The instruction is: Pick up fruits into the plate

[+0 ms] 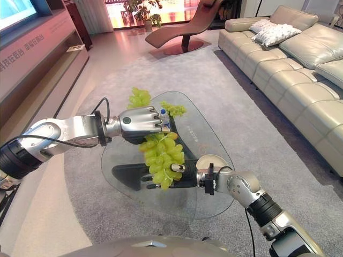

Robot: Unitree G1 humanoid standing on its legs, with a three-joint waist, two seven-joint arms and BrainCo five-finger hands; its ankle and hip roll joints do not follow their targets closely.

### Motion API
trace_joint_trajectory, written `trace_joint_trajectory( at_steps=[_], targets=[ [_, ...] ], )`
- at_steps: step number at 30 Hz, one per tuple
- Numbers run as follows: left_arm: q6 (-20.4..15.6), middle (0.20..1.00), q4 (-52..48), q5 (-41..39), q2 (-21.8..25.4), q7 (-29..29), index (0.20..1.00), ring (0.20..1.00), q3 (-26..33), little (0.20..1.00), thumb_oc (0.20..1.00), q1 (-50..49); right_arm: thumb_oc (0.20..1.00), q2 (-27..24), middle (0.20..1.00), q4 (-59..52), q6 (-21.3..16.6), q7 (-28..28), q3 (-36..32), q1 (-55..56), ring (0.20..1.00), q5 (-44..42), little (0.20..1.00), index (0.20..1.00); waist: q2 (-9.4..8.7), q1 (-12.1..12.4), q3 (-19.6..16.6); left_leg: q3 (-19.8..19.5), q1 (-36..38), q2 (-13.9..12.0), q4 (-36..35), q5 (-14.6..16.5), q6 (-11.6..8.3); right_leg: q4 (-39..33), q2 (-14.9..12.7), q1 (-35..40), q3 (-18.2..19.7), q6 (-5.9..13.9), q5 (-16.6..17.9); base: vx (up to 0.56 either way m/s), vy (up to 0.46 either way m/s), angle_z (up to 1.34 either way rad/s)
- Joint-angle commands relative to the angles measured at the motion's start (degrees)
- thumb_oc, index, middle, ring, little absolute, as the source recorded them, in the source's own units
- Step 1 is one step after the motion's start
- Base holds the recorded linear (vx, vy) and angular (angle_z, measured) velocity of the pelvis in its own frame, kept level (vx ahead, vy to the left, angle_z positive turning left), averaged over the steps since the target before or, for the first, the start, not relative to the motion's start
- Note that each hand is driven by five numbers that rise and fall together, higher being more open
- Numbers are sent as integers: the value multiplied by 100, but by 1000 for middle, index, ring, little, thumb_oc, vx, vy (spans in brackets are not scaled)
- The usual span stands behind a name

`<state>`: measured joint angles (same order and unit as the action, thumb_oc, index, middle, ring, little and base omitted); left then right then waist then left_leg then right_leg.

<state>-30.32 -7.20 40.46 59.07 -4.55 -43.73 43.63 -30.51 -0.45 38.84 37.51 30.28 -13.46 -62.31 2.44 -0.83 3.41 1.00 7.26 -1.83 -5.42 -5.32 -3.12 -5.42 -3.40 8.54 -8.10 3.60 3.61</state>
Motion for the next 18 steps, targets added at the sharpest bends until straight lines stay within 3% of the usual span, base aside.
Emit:
trace_joint_trajectory(
  at_steps=[1,17,18],
  targets=[
    [2,200,60,-523,-153,5,200,200,29,200,200,495,1000,240,1000,-614,-230,-15,38,-63,1000,-613,1000,1000,-222,152,2,159,429,187,103,1105,101,117,-247,264,-274,370,-580,0,0,0],
    [-210,200,3,-554,-226,-308,200,200,28,200,200,90,1000,308,1000,-715,-557,-238,108,-2,1000,-937,1000,1000,-256,199,52,175,414,168,88,1080,100,107,-262,241,-298,395,-545,0,0,0],
    [-215,200,-50,-547,-216,-337,200,200,70,200,200,21,351,304,351,-718,-580,-305,89,42,351,-962,351,351,-260,205,56,178,415,165,90,1081,101,106,-261,243,-296,398,-543,0,0,0]
  ],
)
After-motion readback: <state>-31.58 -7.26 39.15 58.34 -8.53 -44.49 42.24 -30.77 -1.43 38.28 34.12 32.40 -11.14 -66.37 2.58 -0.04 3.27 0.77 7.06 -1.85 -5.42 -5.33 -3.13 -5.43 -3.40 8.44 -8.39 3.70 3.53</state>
